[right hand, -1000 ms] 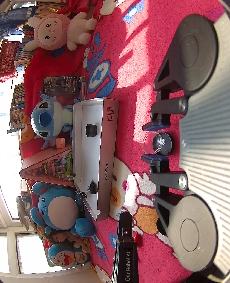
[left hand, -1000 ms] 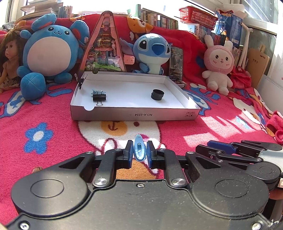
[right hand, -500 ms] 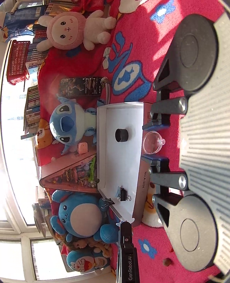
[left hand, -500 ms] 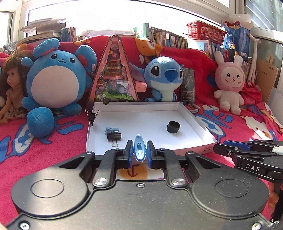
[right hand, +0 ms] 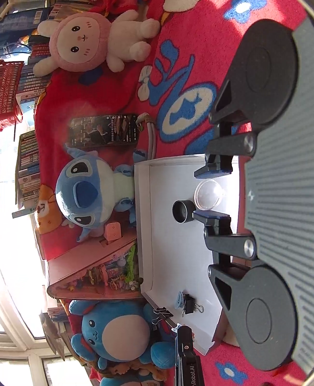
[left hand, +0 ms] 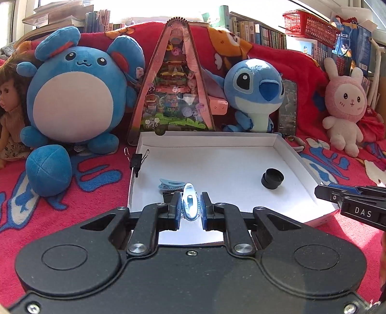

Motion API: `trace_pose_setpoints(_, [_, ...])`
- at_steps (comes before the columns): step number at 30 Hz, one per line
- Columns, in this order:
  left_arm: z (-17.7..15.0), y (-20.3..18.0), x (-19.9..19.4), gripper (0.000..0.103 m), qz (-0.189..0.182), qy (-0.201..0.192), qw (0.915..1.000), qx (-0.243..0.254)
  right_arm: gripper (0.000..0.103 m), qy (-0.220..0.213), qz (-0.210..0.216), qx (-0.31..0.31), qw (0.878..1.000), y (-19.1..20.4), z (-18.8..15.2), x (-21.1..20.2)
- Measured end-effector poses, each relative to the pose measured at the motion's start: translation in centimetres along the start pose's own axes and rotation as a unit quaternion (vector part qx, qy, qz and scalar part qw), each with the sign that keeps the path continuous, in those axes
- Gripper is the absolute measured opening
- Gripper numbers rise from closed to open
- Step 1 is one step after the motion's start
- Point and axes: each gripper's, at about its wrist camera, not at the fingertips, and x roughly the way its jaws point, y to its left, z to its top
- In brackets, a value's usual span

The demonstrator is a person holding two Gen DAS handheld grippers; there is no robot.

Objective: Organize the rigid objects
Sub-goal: 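Carry the hair clip with the left tool while the right tool carries the dome into the box, then lower and open the left tool releasing the hair clip while the right tool releases the dome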

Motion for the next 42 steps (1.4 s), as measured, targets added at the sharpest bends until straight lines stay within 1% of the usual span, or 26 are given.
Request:
trace_pose_setpoints(6, [-0.1, 0.1, 1.9, 0.015, 0.006, 0.016, 0.9998, -0.001, 0.033, 0.023, 0.002, 0.025, 0.999, -0.5, 0.0, 1.8])
trace_pose_setpoints(15, [-0.3, -0.4, 3.6, 0.015, 0.015, 0.026, 0.9996, 0.0, 0.033, 0.043, -0.004, 0.018, 0.999, 0.0, 0.0, 3.5])
trace_pose_setpoints(32, [-0.7, -0.2, 5.4, 0.015, 0.029, 0.039, 0.9988, -0.011, 0.034, 0.056, -0.01, 0.017, 0.998, 0.1, -0.1, 4.8])
trace_pose_setpoints(42, [-0.7, -0.3, 5.4, 0.016, 0.031, 0.038, 0.9987, -0.011, 0.034, 0.057, -0.01, 0.016, 0.998, 0.1, 0.0, 4.9])
